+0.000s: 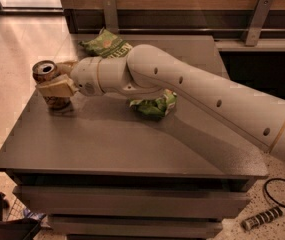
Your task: Pick orange can
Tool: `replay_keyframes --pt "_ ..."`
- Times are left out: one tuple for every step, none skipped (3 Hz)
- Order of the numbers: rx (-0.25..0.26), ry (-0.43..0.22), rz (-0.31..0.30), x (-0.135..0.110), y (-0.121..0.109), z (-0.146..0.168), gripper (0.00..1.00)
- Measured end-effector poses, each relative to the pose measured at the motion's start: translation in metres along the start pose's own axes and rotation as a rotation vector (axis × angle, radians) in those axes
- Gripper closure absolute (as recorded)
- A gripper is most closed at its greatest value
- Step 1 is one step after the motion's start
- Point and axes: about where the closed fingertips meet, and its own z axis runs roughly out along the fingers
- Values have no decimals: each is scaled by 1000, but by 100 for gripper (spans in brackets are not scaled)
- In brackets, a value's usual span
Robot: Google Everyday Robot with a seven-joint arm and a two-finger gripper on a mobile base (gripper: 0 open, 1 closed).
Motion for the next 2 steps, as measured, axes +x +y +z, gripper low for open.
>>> replay_keyframes --pt "-3 0 -1 -1 1 2 100" --pt "-60 -25 -17 -18 2 -6 100"
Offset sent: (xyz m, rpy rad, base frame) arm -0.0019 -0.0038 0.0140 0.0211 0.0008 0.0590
